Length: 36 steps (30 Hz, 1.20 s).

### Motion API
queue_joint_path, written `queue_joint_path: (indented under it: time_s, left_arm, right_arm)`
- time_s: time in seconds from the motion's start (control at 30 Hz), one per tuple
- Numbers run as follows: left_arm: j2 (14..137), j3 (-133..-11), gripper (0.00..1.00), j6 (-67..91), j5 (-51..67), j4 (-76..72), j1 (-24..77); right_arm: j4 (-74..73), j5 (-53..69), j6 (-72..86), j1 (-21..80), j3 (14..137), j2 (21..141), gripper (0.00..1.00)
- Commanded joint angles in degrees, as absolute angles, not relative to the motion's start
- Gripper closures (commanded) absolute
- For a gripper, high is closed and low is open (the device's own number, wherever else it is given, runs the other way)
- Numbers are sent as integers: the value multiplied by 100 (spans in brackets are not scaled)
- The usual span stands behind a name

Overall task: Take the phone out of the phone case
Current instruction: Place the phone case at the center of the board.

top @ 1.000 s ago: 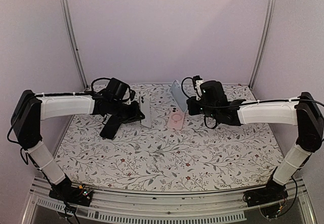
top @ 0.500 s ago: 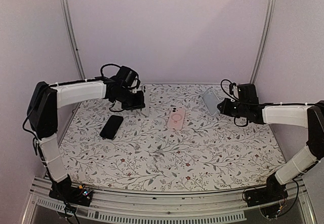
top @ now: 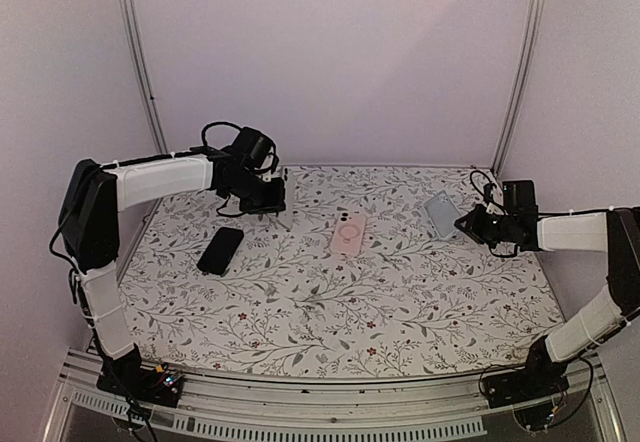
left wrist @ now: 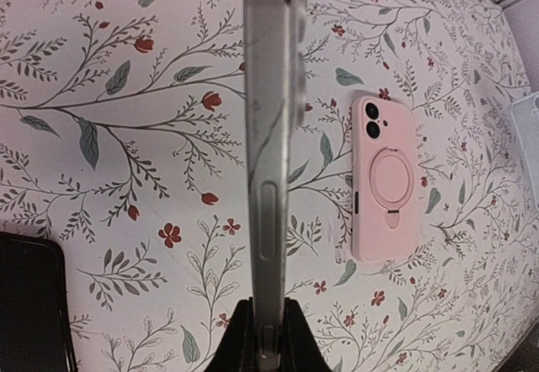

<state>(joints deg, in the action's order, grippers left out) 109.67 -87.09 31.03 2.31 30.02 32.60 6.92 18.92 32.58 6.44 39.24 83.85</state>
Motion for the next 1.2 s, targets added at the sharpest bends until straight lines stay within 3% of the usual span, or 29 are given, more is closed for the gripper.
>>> queue_joint_path:
  time_s: [0.0,0.67,0.93,1.17]
  left_arm:
    - [10890,-8851,100,2947,176,2924,3208]
    - [11263,-9260,100,2638,90,3063,3155]
    - [11483,-9490,100,2533,19,3158,3146]
    - [11713,-9706,100,2433,22,3295,3129]
  right_arm:
    - [879,2072,3316,557,3884,8534,94]
    - [468,1564,3035,494,3865,8898,76]
    - [230,1227,2869,501,3923,8834,56]
    - [18,969,2710,500,3993,8748,32]
